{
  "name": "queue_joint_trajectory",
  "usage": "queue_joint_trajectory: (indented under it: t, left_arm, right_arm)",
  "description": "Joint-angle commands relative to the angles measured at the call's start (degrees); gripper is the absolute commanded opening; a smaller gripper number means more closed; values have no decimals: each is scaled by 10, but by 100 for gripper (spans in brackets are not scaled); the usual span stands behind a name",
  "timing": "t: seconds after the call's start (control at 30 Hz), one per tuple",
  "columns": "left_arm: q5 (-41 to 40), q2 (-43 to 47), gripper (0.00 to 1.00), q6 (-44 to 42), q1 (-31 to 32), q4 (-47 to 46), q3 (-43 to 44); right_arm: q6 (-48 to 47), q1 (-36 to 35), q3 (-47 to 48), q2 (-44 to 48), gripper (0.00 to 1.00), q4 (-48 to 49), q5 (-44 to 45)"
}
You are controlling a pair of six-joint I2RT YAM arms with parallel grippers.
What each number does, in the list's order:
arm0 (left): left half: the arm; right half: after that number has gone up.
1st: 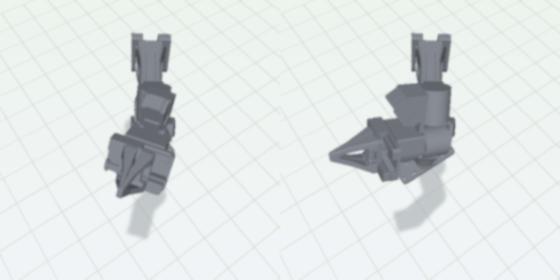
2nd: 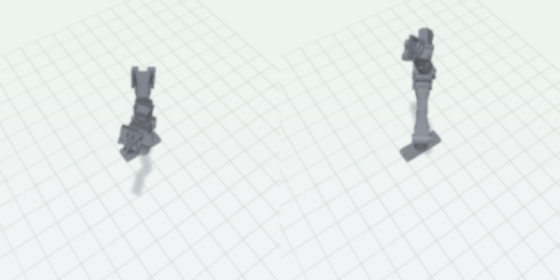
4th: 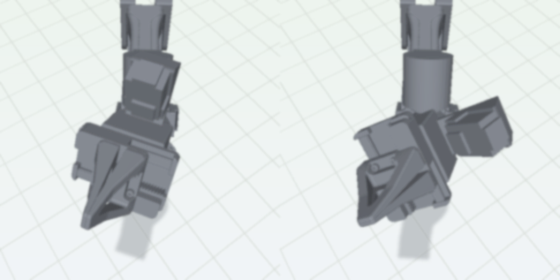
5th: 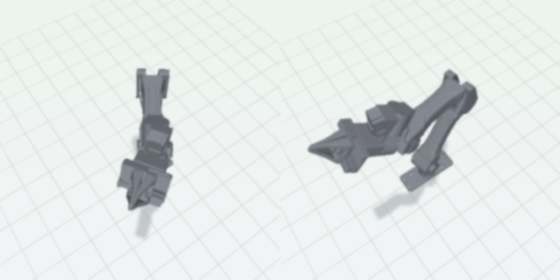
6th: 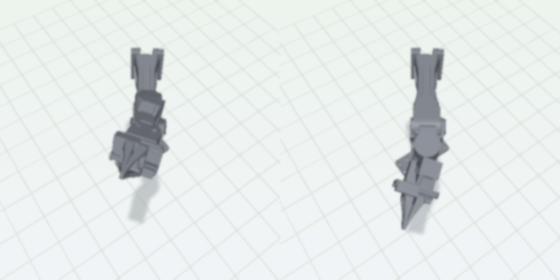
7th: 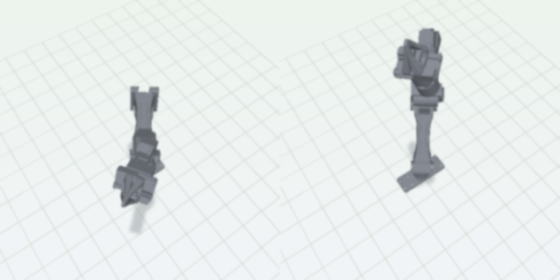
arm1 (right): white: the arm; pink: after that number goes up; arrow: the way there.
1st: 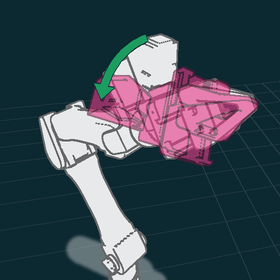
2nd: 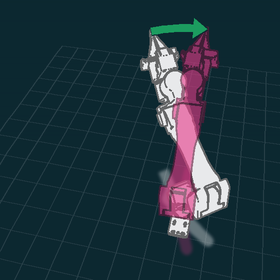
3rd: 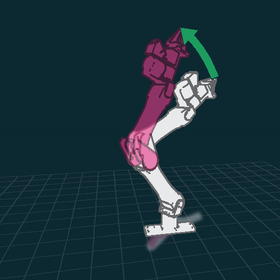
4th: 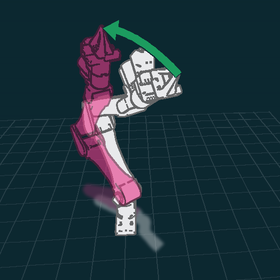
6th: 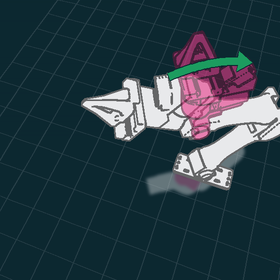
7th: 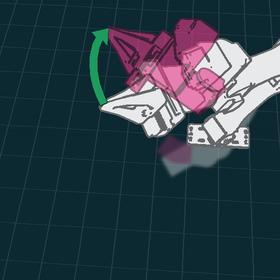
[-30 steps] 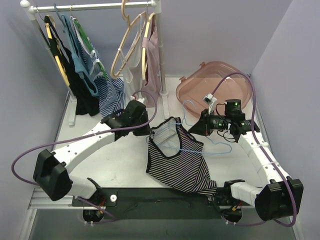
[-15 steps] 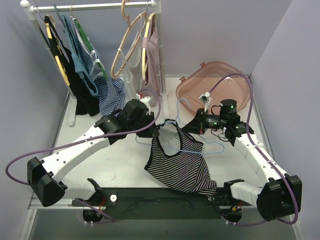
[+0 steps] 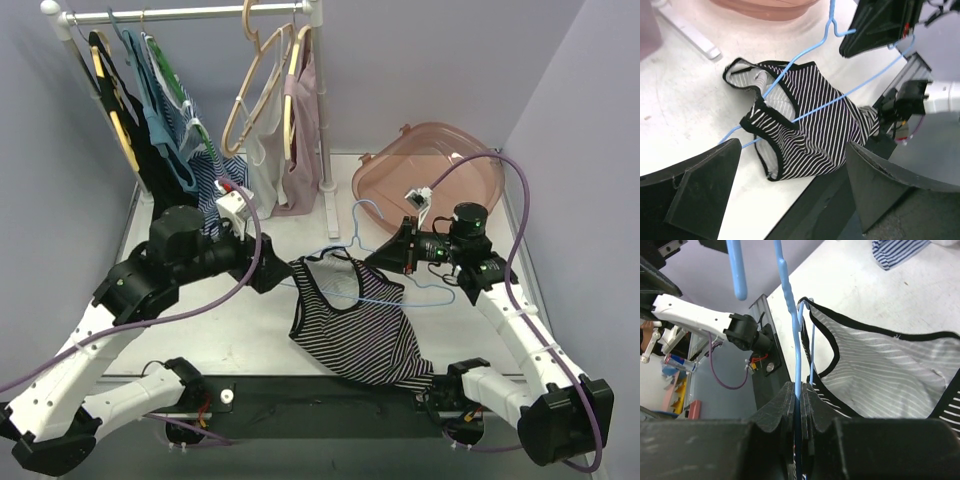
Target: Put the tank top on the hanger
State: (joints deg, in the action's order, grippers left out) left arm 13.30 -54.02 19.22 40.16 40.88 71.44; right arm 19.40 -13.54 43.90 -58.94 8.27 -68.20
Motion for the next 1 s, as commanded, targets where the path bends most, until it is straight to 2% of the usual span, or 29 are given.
queue_joint_trajectory:
  t: [0.0,0.03,0.13,0.3,0.4,0.63,0.7,0.8,0.83,0.9,0.97]
  left_arm:
    - [89,16,96,-150,-13,44,14]
    - [130,19,96,-187,-13,50,5]
    - [180,36,96,-260,-13,31,-17]
    - [237,37,96,-335,-20,-18,-50]
    - [285,-3,93,-342,-26,-23,-38]
    - [335,-64,89,-335,-43,-60,-34]
    - [353,-81,85,-332,-45,-61,-32]
    - [376,-103,75,-327,-46,-63,-34]
    - [378,-108,64,-327,-46,-63,-37]
    - [384,-119,54,-323,-46,-63,-41]
    - [391,-121,52,-312,-47,-71,-53]
  right_arm:
    - [-1,1,-1,38,0,57,-60]
    - [-4,1,2,44,0,56,-64]
    - [-19,-1,5,64,0,48,-79]
    - [-34,-3,4,89,0,33,-93]
    - [-37,-6,0,102,0,28,-98]
    - [-39,-12,-12,114,0,33,-104]
    - [-38,-16,-16,113,0,41,-104]
    - [-33,-19,-21,112,0,54,-105]
    - [-32,-20,-21,110,0,56,-105]
    - [-30,-22,-22,107,0,66,-105]
    - [-28,-23,-24,106,0,73,-105]
